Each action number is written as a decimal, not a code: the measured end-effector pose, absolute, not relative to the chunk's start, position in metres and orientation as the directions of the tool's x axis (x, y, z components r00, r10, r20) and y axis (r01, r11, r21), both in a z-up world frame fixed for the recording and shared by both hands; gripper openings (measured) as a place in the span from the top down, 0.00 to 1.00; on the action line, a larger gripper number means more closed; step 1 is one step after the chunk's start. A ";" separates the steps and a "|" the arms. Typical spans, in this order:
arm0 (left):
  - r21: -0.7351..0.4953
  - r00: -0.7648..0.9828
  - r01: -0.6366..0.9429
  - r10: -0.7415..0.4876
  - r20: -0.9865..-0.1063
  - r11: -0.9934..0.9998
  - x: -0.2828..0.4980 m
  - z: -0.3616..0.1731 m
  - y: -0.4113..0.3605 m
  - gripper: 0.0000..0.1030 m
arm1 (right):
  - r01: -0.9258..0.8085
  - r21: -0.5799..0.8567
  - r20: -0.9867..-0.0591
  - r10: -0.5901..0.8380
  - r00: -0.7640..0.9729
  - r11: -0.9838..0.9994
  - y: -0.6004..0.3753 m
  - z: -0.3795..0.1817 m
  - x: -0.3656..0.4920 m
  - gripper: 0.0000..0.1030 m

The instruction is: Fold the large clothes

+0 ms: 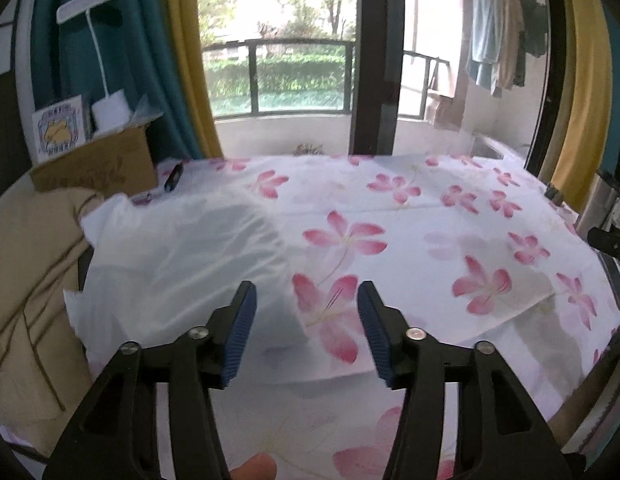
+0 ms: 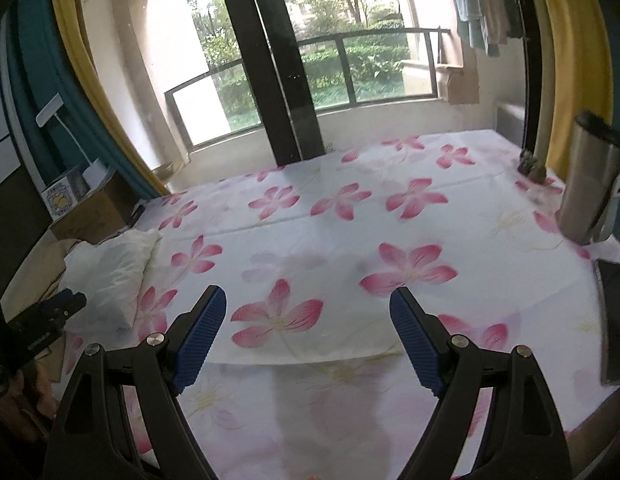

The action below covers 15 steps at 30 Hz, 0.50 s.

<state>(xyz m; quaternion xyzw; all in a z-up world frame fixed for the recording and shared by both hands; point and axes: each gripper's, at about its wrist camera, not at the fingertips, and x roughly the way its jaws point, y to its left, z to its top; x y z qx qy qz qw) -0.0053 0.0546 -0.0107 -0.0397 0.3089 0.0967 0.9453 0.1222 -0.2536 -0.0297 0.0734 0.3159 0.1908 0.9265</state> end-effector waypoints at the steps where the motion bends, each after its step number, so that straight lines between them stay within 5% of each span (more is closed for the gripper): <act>1: -0.017 0.797 -0.204 0.156 -0.583 0.979 -0.005 -0.007 0.053 0.42 | -0.306 0.247 -0.553 0.393 0.734 0.920 -0.256 -0.026 0.122 0.19; 15: 0.010 0.861 -0.200 0.181 -0.476 0.980 0.003 0.044 0.045 0.41 | -0.304 0.117 -0.446 0.324 0.834 0.945 -0.267 0.031 0.116 0.15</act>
